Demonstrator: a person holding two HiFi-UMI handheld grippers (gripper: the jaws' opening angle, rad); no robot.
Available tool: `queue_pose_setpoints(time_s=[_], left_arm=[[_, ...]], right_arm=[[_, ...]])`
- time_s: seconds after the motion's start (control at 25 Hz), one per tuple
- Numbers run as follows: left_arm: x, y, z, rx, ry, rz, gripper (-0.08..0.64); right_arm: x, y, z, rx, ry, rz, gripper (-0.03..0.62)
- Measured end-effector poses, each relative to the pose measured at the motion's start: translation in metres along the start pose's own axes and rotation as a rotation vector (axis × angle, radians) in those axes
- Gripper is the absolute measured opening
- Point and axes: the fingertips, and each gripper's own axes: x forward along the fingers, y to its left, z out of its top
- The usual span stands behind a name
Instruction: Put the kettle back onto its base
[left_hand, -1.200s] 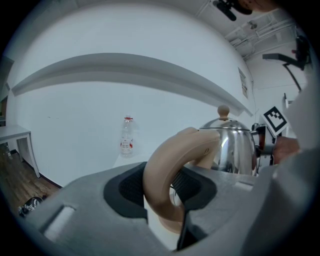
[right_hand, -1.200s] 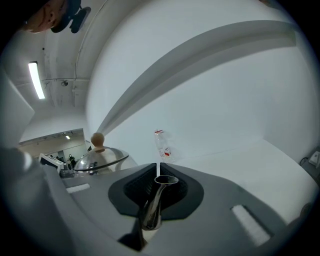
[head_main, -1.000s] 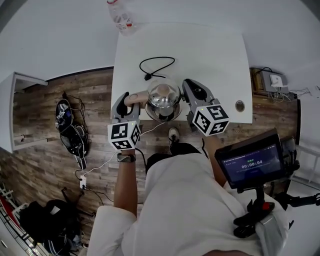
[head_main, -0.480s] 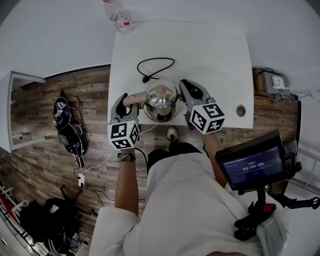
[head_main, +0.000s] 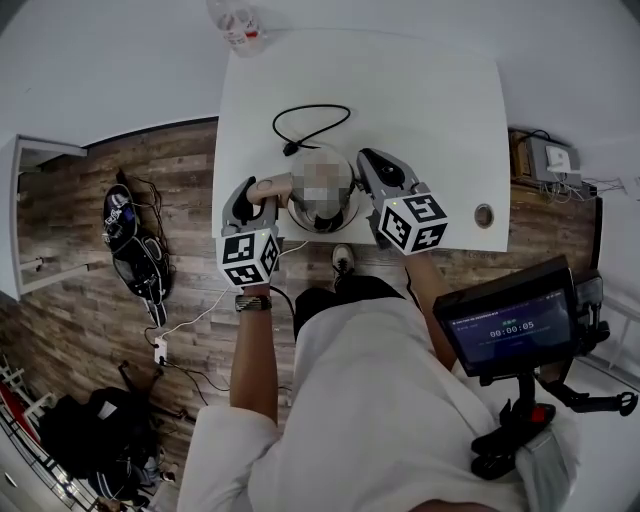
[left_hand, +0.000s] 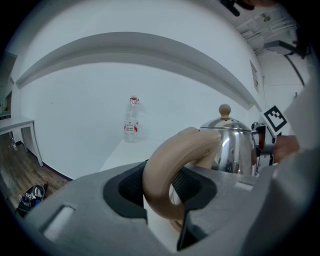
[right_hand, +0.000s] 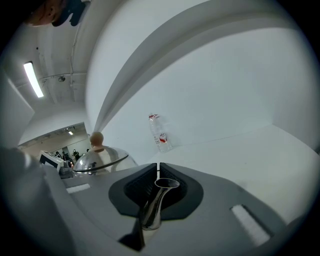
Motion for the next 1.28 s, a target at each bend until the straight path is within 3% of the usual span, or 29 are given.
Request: queue_pose_setpoints(time_s=[1.28], left_arm=[[0.0023, 0.0021, -0.0043, -0.016, -0.019, 0.016, 0.149]], right_arm=[[0.0021, 0.0035, 0.0023, -0.009, -0.016, 0.012, 0.018]])
